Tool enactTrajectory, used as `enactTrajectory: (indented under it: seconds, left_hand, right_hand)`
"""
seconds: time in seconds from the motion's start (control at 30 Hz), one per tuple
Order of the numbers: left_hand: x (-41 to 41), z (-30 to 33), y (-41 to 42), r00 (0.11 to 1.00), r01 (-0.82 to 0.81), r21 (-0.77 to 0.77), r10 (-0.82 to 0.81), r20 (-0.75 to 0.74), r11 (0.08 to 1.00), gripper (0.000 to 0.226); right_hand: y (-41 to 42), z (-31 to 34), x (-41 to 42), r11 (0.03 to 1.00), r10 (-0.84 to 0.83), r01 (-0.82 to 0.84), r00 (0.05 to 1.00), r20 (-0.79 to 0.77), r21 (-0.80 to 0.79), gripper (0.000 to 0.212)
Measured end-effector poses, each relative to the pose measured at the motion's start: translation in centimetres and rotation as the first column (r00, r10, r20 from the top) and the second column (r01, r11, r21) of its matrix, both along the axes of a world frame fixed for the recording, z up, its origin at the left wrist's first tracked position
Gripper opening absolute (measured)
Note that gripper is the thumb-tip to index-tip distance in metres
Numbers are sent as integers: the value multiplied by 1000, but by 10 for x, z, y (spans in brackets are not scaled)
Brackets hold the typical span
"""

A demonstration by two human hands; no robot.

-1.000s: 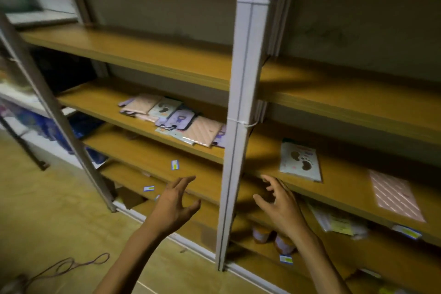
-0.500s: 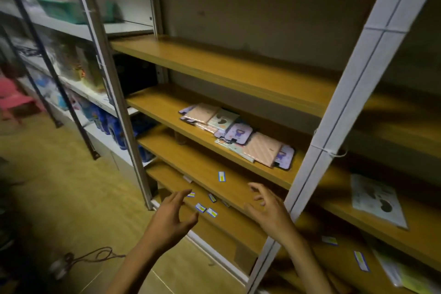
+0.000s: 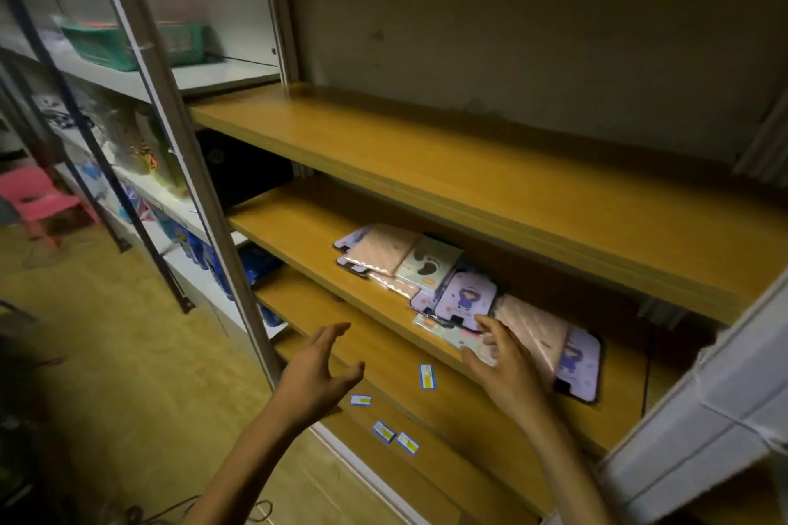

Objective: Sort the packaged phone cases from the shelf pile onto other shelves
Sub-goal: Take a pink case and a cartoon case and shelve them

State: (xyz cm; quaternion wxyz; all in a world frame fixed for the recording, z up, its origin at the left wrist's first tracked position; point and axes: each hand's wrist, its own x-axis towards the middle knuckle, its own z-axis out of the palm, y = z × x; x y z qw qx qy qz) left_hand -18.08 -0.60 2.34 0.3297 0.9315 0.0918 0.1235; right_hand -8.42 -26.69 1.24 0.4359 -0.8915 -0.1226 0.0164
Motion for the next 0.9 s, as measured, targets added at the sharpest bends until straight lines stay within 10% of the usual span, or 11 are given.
enactTrajectory:
  seconds: [0.67,0.9]
  left_hand:
    - [187,-7,76,965,261,28,-260,-29,965,72]
    - [238,-20,109,981,192,172,-189,-39,966,105]
  right_hand:
    - [48,-4,76,935,-334,340,939,79,-100,56]
    - [83,-8,73,805,-552,552,831,65,-218,71]
